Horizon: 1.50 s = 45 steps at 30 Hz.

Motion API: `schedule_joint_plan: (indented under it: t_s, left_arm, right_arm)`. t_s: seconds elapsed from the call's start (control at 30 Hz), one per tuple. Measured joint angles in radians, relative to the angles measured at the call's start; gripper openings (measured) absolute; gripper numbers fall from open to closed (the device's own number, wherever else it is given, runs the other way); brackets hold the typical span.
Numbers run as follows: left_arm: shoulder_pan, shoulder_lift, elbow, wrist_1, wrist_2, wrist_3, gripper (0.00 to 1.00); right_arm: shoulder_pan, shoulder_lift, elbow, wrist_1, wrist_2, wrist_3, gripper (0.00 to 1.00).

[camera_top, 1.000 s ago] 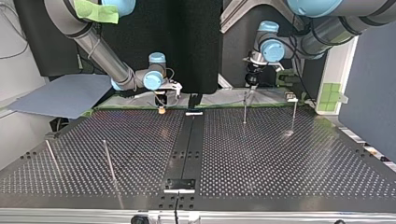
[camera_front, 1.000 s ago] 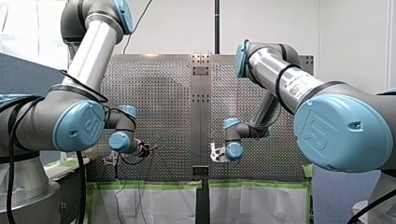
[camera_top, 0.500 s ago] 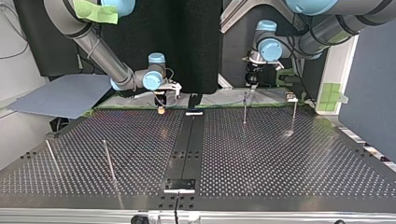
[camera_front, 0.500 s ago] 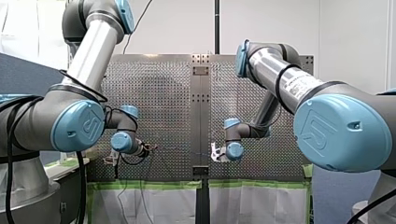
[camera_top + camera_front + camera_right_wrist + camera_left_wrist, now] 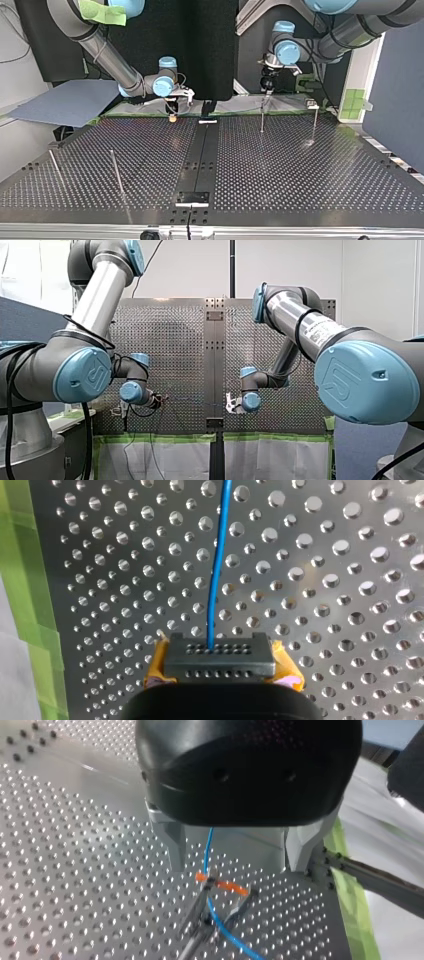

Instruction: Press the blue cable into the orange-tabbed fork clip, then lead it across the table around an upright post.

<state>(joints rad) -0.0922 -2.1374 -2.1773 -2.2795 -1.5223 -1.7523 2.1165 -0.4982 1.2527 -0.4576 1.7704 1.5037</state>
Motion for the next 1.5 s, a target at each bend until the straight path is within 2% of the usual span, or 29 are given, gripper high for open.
schedule_joint_plan:
  t_s: [0.2,0.63,0.83,1.1,1.5]
  left_arm:
    - [-0.043,0.0,0.0,0.037,-0.017,-0.031,1.0]
    - [-0.151,-0.002,0.001,0.132,-0.111,-0.138,1.0]
    - [-0.182,-0.035,0.025,0.111,-0.12,-0.162,1.0]
    - [-0.195,-0.099,0.093,0.082,-0.175,-0.16,1.0]
    - [-0.205,-0.11,0.198,0.046,-0.225,-0.157,1.0]
  right_arm:
    - [0.0,0.0,0.0,-0.001,0.0,0.0,0.0]
    - [0.0,0.0,0.0,-0.001,-0.002,0.001,0.0]
    - [0.0,0.0,0.0,-0.001,-0.002,0.001,0.0]
    - [0.001,0.0,0.0,-0.002,-0.009,-0.006,0.0]
    - [0.0,0.0,0.0,-0.003,-0.021,-0.013,0.0]
